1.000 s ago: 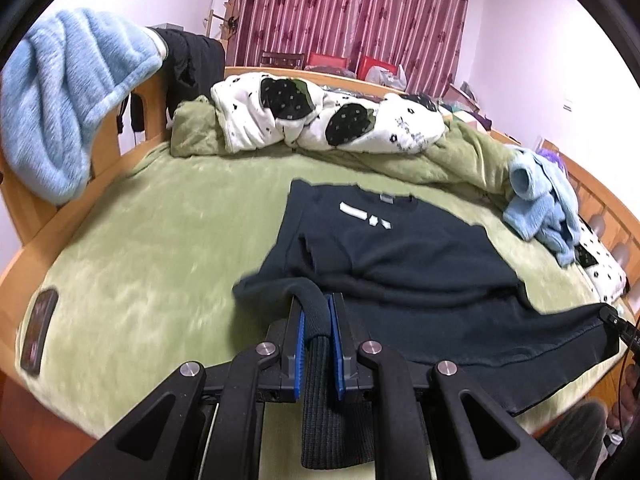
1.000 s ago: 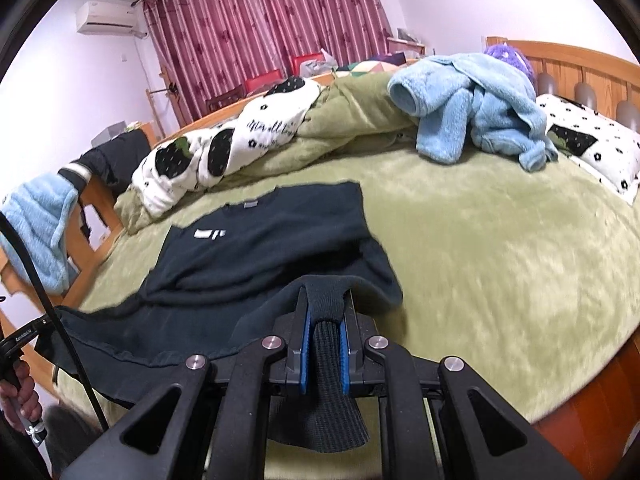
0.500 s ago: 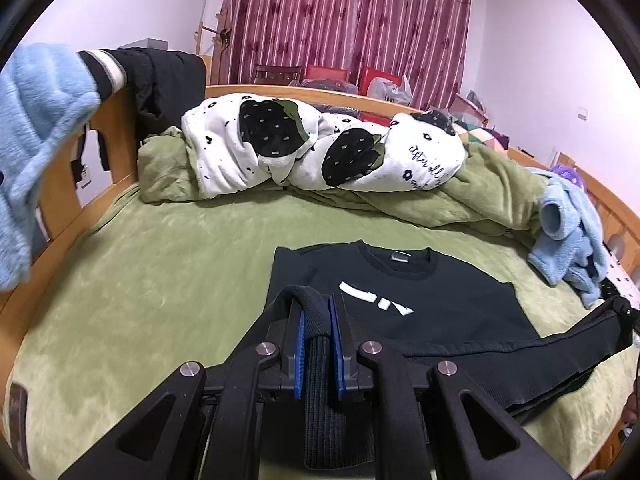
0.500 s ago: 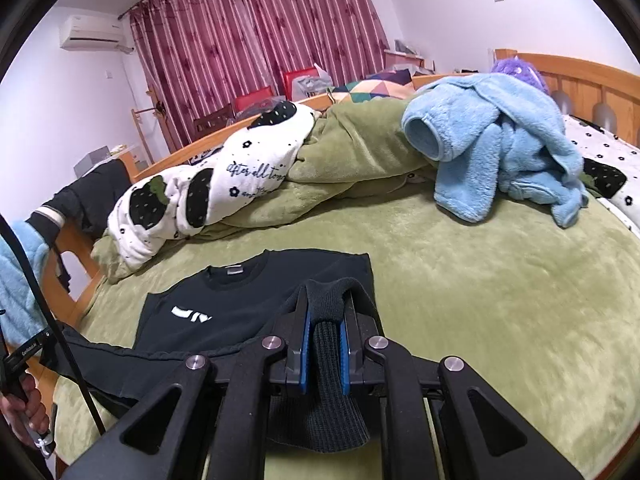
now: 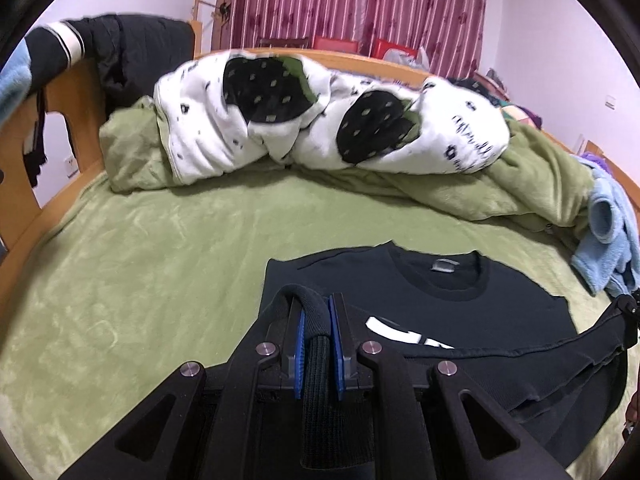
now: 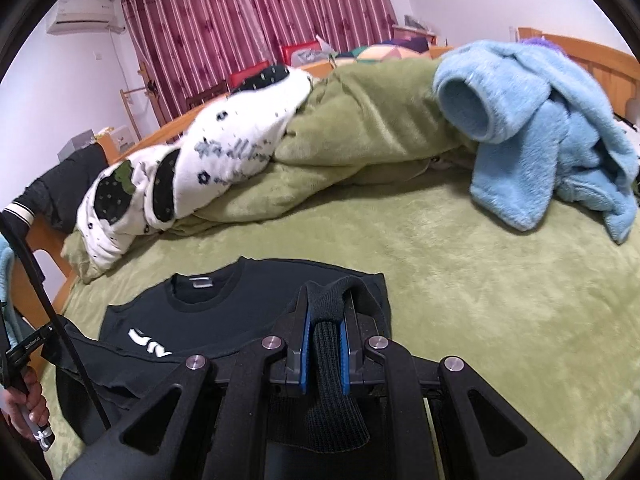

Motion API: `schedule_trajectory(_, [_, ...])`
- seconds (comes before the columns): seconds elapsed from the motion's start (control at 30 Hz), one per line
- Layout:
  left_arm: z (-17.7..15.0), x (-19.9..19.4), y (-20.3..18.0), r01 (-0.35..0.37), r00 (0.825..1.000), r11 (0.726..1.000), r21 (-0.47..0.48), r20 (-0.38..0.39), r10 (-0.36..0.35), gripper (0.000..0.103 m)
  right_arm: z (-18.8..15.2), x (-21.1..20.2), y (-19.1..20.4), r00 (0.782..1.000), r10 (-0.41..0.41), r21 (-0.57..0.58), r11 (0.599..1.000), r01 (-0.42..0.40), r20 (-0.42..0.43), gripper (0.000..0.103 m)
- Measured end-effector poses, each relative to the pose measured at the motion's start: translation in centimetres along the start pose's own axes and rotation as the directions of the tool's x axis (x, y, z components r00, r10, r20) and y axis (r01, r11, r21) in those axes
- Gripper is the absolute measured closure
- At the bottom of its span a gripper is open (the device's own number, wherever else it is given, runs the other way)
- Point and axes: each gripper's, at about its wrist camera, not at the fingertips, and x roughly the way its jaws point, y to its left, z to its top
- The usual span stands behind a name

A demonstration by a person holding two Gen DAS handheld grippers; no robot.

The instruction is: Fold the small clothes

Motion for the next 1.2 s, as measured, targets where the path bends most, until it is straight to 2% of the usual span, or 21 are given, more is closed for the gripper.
schedule_trajectory(0.2, [-1.0, 4.3, 0.3, -0.006, 0.997, 1.000, 0.006, -0.072, 0.007, 0.091, -1.2, 6.1, -0.5, 0.996, -0.047, -0.028, 0.999, 0.045, -0.077, 0.091])
schedule_trajectory(0.47, [-2.2, 6.3, 0.9, -0.008, 0.994, 1.000, -0.007, -0.112, 0.008, 0.090, -2.8, 10.0, -1.0, 0.981, -0.105, -0.050, 0.994, 0.098, -0.165, 0.088])
schedule_trajectory(0.53, [-2.2, 6.1, 1.0, -0.005, 0.993, 1.000, -0.017, -0.121, 0.003, 0.088, -2.8, 9.7, -1.0, 0.981, -0.104, -0.059, 0.994, 0.096, -0.161, 0.087])
schedule_trajectory(0.6, [-2.3, 5.6, 1.2, 0.015, 0.993, 1.000, -0.027, -0.120, -0.018, 0.085, -2.5, 9.0, -0.9, 0.983, -0.103, -0.062, 0.994, 0.094, -0.155, 0.079])
schedule_trajectory(0.67, [-2.4, 4.8, 1.3, 0.006, 0.993, 1.000, -0.029, -0.118, -0.010, 0.080, -2.2, 7.7, -0.8, 0.984, -0.104, -0.069, 0.993, 0.095, -0.143, 0.075])
schedule_trajectory(0.73, [-2.5, 3.7, 1.4, 0.007, 0.993, 1.000, -0.030, -0.118, -0.010, 0.065, -2.1, 6.3, -0.5, 0.986, -0.092, -0.085, 0.993, 0.080, -0.139, 0.075])
schedule_trajectory(0.77, [-2.5, 3.1, 1.4, 0.008, 0.993, 1.000, -0.029, -0.113, -0.011, 0.063, -2.2, 5.4, -0.3, 0.987, -0.086, -0.093, 0.993, 0.074, -0.134, 0.075])
schedule_trajectory(1.0, [-3.6, -0.7, 0.5, 0.009, 0.994, 1.000, 0.011, -0.109, -0.008, 0.062, -4.3, 0.1, 0.9, 0.993, -0.032, -0.114, 0.993, 0.019, -0.116, 0.075])
schedule_trajectory(1.2, [-5.7, -1.6, -0.4, 0.031, 0.989, 0.999, 0.032, -0.146, -0.026, 0.061, -7.2, 0.6, 2.1, 0.982, -0.023, -0.142, 0.990, -0.004, -0.188, 0.076])
